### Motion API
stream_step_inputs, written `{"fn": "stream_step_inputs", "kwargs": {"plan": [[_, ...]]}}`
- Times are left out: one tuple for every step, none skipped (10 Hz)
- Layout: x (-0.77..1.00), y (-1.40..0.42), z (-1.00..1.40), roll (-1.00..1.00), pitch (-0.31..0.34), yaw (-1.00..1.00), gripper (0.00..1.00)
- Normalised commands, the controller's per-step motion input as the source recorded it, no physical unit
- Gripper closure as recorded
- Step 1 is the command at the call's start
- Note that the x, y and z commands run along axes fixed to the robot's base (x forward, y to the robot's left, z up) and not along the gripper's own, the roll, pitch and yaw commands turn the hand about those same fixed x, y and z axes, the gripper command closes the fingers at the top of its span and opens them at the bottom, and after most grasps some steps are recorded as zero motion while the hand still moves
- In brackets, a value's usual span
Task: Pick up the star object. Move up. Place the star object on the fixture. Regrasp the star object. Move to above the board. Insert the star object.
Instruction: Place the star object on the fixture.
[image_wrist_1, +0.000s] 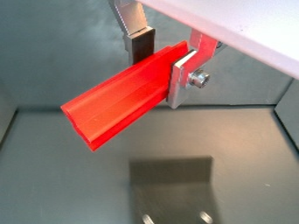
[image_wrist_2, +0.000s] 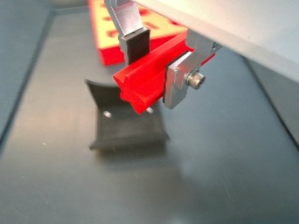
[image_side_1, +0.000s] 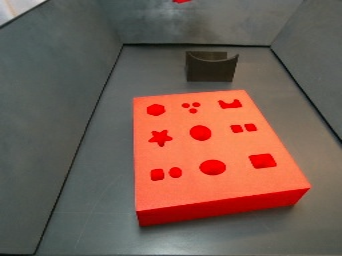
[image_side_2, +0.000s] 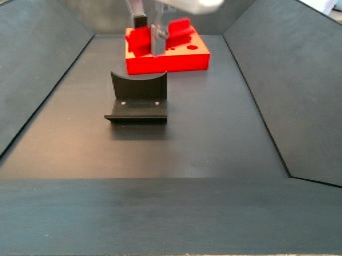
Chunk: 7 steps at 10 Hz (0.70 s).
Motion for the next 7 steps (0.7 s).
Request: {"fn": "stream_step_inputs", "kwargs": {"plan": [[0.28,-1.00,0.01,-0.01,-0.019,1.00,1.00],[0.28,-1.00,0.00,0.00,-0.016,1.00,1.00],[0.28,-1.00,0.00,0.00,-0.013,1.00,1.00],[0.29,-1.00,-0.01,0.01,-0.010,1.00,1.00],[0.28,-0.94,-0.02,0.02,-0.005,1.00,1.00],[0.22,-0.70,-0.03,0.02,-0.001,1.00,1.00],[0.17,-0.48,-0.03,0.02,0.004,1.00,1.00]]}}
